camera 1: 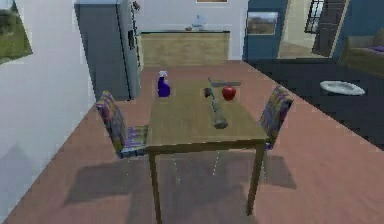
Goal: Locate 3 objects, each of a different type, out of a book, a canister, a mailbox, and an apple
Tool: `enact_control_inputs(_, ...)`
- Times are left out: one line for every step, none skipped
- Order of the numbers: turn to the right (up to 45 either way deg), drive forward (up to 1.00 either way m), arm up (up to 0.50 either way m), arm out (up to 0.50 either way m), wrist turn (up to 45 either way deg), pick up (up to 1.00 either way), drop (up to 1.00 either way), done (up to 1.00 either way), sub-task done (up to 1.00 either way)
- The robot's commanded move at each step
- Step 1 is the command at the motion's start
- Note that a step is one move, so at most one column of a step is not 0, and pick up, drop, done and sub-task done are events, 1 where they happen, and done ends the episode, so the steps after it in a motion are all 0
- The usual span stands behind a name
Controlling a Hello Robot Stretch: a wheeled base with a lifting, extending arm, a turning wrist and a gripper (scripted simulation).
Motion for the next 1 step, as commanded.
enact_control_inputs(0.0,0.45,0.0,0.0,0.0,0.0,0.0,0.0,0.0)
